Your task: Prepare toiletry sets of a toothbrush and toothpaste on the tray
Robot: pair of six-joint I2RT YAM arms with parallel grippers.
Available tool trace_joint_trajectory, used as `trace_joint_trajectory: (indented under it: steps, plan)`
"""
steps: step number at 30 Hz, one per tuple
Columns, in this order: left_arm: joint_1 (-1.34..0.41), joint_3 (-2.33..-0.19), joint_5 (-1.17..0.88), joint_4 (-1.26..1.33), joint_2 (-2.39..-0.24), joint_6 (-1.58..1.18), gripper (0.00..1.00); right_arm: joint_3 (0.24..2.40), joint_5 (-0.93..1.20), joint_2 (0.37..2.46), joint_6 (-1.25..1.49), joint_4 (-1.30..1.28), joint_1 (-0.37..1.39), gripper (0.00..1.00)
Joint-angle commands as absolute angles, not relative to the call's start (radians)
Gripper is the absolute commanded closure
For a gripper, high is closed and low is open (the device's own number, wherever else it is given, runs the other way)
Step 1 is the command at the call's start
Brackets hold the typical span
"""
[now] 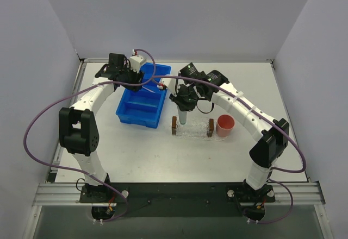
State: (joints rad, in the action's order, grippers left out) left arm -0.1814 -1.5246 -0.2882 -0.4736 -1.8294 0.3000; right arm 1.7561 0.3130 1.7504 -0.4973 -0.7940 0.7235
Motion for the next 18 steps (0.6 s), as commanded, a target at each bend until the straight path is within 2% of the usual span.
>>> trace_joint_trajectory:
  steps: [1, 18]
  plan:
    - [-0.175, -1.525, -0.296, -0.439, -1.821, 0.311, 0.42, 1.750, 0.333, 1.692, -0.486, -0.784, 0.723, 1.00]
    - [-0.175, -1.529, -0.302, -0.442, -1.827, 0.307, 0.42, 1.729, 0.339, 1.689, -0.477, -0.770, 0.716, 1.00]
